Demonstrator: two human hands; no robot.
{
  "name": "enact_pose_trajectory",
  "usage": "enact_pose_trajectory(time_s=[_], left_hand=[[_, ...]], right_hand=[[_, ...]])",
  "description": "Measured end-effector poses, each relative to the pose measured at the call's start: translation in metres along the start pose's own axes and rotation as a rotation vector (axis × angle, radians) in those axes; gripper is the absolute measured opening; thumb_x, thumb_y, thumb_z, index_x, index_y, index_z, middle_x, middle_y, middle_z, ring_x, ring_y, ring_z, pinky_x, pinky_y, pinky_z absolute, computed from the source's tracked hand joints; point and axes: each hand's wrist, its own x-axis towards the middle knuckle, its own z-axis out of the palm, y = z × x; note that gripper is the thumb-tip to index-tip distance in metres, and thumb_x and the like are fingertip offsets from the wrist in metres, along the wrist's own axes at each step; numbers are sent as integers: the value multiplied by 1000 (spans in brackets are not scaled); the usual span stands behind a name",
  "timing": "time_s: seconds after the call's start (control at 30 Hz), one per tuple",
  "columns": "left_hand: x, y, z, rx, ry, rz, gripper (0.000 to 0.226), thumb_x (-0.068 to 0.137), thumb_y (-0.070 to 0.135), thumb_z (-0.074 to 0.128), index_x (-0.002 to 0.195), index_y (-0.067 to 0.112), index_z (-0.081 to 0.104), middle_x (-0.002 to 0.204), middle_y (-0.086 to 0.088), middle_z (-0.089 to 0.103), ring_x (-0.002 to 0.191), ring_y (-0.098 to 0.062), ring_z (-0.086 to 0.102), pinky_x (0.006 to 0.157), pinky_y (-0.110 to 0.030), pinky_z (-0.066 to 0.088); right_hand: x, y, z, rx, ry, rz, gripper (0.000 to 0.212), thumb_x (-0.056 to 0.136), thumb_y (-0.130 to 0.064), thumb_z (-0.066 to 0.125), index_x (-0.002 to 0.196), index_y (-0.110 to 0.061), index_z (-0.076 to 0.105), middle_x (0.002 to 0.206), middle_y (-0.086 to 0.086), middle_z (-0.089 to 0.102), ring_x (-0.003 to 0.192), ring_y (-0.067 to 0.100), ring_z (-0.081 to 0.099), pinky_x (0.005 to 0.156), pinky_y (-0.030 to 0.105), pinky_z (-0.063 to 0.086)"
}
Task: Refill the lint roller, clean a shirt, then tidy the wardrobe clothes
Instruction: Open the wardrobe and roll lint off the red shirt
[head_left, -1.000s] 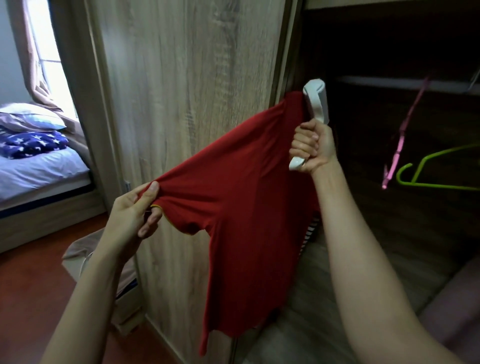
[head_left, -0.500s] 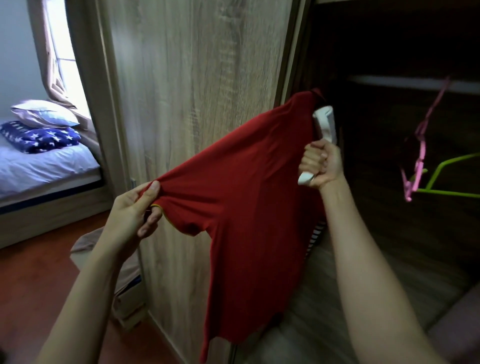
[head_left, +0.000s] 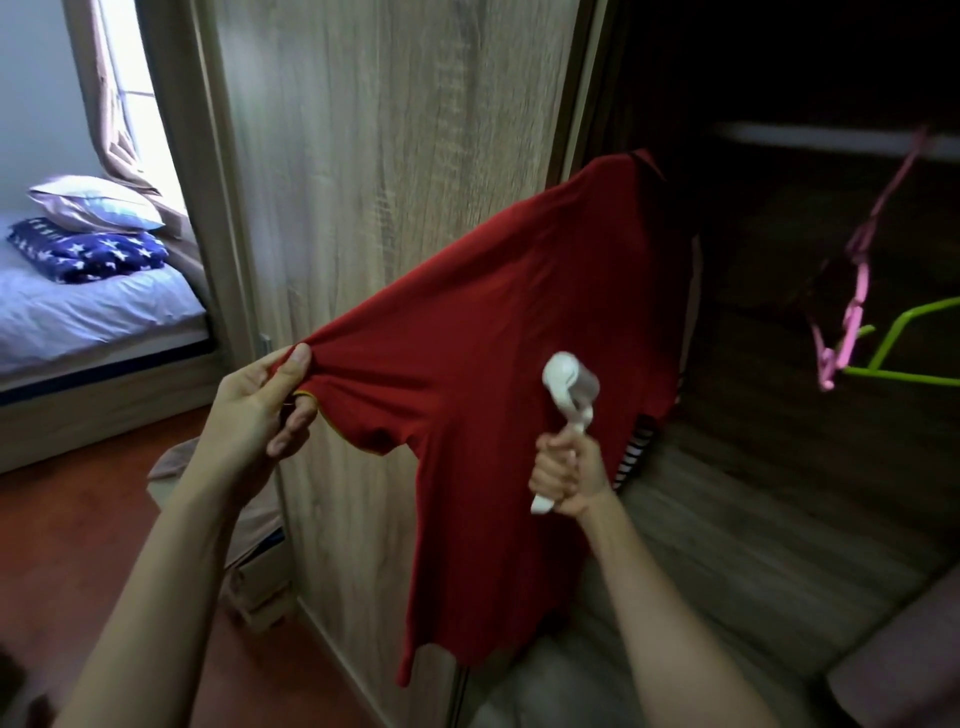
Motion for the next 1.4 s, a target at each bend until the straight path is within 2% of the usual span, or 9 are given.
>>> enact_pose_trajectory(time_s=[0.13,0.27,0.43,0.63,0.73,0.87,1.03,1.13,1.4], left_hand=[[1,-1,0,-14,-8,-8,22,100,24,43,89,13,59,39,4,31,24,-1,18,33,-9,11],[2,0,0,-29,-10,-11,23,99,25,45,86,14,60,39,4,31,24,-1,19,32,-9,11],[1,1,-1,-22,-27,-9,23,99,25,45,86,14,60,39,4,32,24,-1,19,32,-9,11],[-1,-1,-3,-25,-38,-16,21,99,26,46,90,14,61,39,4,32,25,-2,19,32,-10,11],[-2,-2,-5,-34,-55,-21,23,100,26,46,89,16,63,39,4,32,25,-2,20,32,-11,11],[-2,-3,-11,-45,-94,-35,29,99,27,48,77,22,67,41,3,34,26,-3,21,31,-11,13],[1,-4,-16,-23,-148,-36,22,99,28,48,101,13,64,41,4,34,27,-3,21,32,-15,13],[4,-3,-19,-25,-174,-49,21,99,27,48,97,16,64,41,3,34,26,-4,20,31,-13,14],[0,-18,-22,-23,-211,-121,21,100,24,45,98,12,62,40,0,34,24,-4,19,32,-10,12]], right_hand=[[18,-86,49,-172,-59,-104,39,72,-20,60,48,-24,29,32,-4,7,27,10,4,35,21,5],[16,-78,57,-201,-93,-4,43,67,-20,66,45,-23,29,31,-5,19,26,11,14,32,20,8],[-12,-10,50,-382,239,68,36,63,-20,59,37,-21,33,29,-5,23,23,5,17,37,20,1],[26,-60,129,-761,580,-172,57,88,-8,45,33,-20,36,28,-5,25,23,9,17,35,16,11],[21,-19,115,-943,775,-87,46,89,-13,53,44,-14,43,27,-6,33,23,8,26,31,18,18],[-5,47,89,-865,985,-3,47,87,-8,59,42,-12,43,26,-5,37,24,4,32,33,15,24],[38,7,132,-878,950,-173,44,85,-11,57,44,-14,42,26,-6,35,22,4,30,29,15,21],[53,2,141,-811,936,-235,41,85,-8,56,47,-13,41,27,-7,33,22,6,26,30,15,19],[-1,118,74,-631,1058,-120,50,87,1,50,41,-13,34,27,-5,27,22,8,22,31,16,15]])
